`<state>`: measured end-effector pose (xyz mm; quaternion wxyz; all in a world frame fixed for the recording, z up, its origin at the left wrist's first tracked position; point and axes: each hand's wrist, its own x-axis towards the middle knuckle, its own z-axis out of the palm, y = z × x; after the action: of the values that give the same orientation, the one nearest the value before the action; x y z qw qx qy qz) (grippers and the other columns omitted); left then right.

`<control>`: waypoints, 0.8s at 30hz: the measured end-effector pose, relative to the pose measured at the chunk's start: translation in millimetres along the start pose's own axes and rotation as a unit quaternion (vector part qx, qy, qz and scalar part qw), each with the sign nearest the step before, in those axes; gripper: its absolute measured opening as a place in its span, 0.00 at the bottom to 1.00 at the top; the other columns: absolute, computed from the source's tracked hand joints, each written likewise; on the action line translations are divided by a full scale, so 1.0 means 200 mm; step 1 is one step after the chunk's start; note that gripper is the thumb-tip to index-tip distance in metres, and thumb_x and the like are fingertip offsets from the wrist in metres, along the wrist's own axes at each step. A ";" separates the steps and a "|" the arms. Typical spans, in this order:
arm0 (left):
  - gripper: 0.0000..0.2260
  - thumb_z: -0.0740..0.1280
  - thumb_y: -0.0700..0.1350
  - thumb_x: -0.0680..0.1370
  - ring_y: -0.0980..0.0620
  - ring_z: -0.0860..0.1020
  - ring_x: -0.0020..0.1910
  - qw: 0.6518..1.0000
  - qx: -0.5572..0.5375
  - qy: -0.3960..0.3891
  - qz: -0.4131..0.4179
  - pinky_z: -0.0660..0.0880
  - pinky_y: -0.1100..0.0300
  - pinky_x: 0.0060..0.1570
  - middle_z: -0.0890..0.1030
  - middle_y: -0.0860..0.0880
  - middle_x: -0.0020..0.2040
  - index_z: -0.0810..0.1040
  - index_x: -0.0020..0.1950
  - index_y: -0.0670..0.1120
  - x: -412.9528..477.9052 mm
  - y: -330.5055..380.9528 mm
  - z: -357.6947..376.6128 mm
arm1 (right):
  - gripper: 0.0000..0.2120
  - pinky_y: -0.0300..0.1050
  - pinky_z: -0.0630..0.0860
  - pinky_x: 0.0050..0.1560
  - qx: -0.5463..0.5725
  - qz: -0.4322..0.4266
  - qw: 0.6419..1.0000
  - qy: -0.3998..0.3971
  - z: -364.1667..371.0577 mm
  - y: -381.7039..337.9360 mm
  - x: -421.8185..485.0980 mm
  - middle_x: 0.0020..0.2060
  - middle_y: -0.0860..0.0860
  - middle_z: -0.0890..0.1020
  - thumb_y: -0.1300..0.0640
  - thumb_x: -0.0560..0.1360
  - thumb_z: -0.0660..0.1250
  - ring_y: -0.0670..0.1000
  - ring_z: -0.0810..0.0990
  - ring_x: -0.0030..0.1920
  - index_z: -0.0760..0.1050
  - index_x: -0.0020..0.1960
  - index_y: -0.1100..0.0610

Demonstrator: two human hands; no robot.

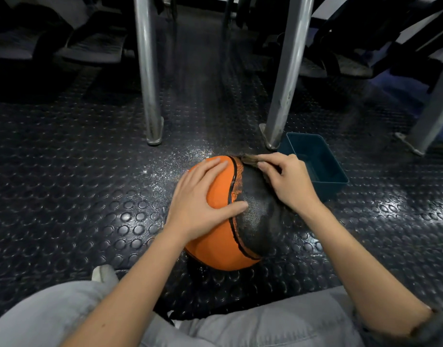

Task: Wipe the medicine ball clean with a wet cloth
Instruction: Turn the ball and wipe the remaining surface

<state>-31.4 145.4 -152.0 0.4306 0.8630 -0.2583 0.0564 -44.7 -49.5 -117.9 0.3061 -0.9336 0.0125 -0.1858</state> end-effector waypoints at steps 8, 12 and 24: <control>0.40 0.60 0.73 0.63 0.60 0.60 0.69 0.996 -0.015 0.055 -0.066 0.54 0.58 0.68 0.62 0.65 0.68 0.64 0.72 0.58 -0.04 -0.02 0.00 | 0.09 0.41 0.68 0.45 -0.074 -0.136 0.988 0.023 0.00 -0.13 -0.19 0.49 0.47 0.83 0.56 0.75 0.66 0.51 0.71 0.44 0.82 0.52 0.55; 0.50 0.61 0.76 0.57 0.60 0.50 0.74 0.999 0.033 -0.007 -0.037 0.46 0.52 0.74 0.55 0.63 0.73 0.55 0.76 0.57 -0.07 0.00 0.00 | 0.08 0.38 0.67 0.50 -0.014 0.018 0.999 0.034 0.02 -0.02 -0.01 0.49 0.50 0.84 0.58 0.76 0.67 0.53 0.78 0.50 0.82 0.54 0.55; 0.56 0.62 0.75 0.52 0.62 0.48 0.73 0.997 0.038 -0.006 -0.059 0.47 0.46 0.73 0.54 0.59 0.76 0.51 0.77 0.56 -0.08 0.01 0.02 | 0.11 0.47 0.75 0.41 -0.093 -0.151 0.983 0.044 0.03 -0.17 -0.35 0.47 0.50 0.82 0.53 0.74 0.65 0.53 0.73 0.42 0.83 0.50 0.56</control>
<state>-47.0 147.3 -157.3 0.3982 0.8929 -0.2070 0.0357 -111.2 -9.1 -127.4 0.1854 -0.9401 -0.0977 -0.2689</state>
